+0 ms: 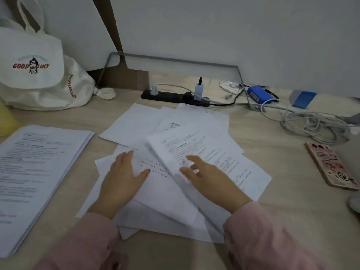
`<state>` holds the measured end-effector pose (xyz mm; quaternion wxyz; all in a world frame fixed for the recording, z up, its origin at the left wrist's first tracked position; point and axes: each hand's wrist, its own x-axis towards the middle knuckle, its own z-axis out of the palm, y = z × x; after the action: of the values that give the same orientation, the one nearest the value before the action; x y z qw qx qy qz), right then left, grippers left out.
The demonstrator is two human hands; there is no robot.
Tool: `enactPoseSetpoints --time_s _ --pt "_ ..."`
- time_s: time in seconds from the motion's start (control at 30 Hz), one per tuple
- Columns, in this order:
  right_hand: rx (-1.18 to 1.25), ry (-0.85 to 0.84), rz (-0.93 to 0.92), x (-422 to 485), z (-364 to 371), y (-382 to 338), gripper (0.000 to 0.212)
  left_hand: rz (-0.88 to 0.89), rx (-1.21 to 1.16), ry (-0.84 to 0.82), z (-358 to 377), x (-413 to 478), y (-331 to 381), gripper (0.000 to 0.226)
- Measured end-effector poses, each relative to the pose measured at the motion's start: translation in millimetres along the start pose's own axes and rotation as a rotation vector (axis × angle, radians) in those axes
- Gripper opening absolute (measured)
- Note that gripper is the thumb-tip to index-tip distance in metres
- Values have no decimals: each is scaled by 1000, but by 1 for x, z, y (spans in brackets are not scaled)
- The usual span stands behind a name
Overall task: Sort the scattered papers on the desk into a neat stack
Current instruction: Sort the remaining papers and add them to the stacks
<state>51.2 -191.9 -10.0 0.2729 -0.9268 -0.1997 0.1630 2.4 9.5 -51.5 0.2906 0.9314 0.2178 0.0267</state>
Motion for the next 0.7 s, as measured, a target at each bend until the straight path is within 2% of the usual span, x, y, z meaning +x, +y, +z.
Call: enactPoseSetpoints --time_s 0.07,0.17,0.23,0.37,0.4,0.47,0.6,0.63,0.7 --pt "85 -63 46 12 0 13 54 -60 23 -16 0 6 -4 82" --pt "-17 123 154 27 -24 43 61 -118 -48 -34 0 15 -4 81" --pt "-119 182 272 32 -42 68 71 -156 -137 -69 0 20 -4 66" --pt "-189 119 412 29 -58 104 82 -129 -272 -66 -4 15 -4 12" --pt "-203 118 424 28 -59 108 82 -121 -292 -60 -6 12 -4 10" --pt "-196 127 437 30 -61 114 74 -121 -310 -38 -9 6 -4 17" --pt "-66 128 441 32 -60 115 32 -179 -337 65 -13 -6 -7 21" --pt "-8 165 426 31 -60 112 25 -193 -347 79 -14 -8 -7 19" --pt "261 272 400 27 -59 105 19 -212 -383 62 -13 -12 -7 17"
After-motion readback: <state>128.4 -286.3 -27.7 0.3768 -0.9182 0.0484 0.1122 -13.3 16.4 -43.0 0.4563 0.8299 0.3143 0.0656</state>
